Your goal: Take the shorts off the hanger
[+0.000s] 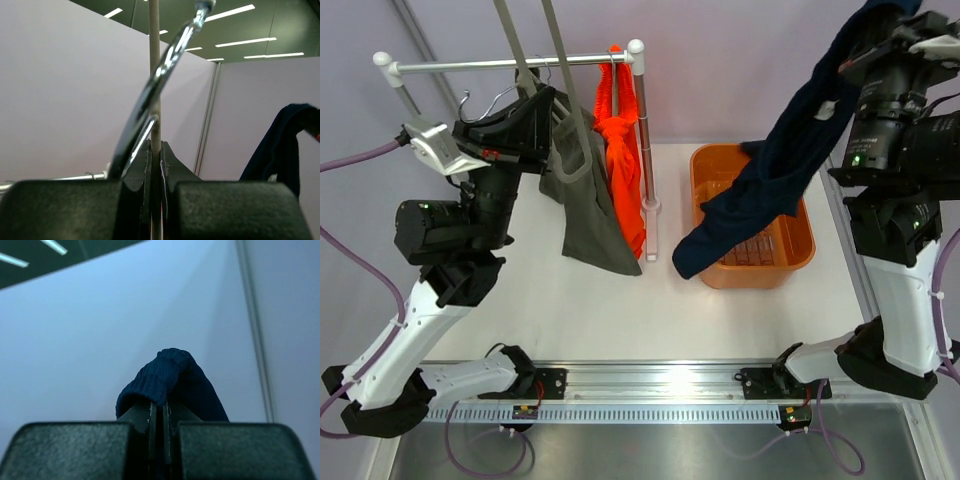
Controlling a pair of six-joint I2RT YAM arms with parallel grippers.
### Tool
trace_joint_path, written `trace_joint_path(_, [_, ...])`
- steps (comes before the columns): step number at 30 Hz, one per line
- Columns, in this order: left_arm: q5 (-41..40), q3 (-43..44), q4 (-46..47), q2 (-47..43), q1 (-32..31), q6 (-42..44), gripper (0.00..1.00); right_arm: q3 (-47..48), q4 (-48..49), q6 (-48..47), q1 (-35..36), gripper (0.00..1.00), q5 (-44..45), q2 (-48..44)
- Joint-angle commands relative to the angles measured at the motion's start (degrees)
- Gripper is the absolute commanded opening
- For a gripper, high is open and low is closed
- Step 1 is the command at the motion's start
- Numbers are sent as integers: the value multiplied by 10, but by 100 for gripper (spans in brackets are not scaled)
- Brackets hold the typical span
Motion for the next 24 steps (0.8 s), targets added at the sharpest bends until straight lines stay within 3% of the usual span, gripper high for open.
trace_joint_path(1, [-14, -26, 2, 1, 3, 7, 0, 61, 173, -115, -30, 0, 39, 60])
trace_joint_path(3, [-14, -44, 2, -3, 3, 6, 0, 104, 127, -113, -53, 0, 45, 87])
trace_joint_path(10, [-21, -80, 10, -22, 5, 8, 0, -118, 46, 56, -104, 0, -33, 41])
trace_joint_path(16, [-29, -92, 9, -42, 6, 15, 0, -146, -31, 129, -110, 0, -127, 64])
trace_joint_path(24, [-36, -113, 6, -57, 13, 30, 0, -237, -45, 170, -111, 0, -217, 28])
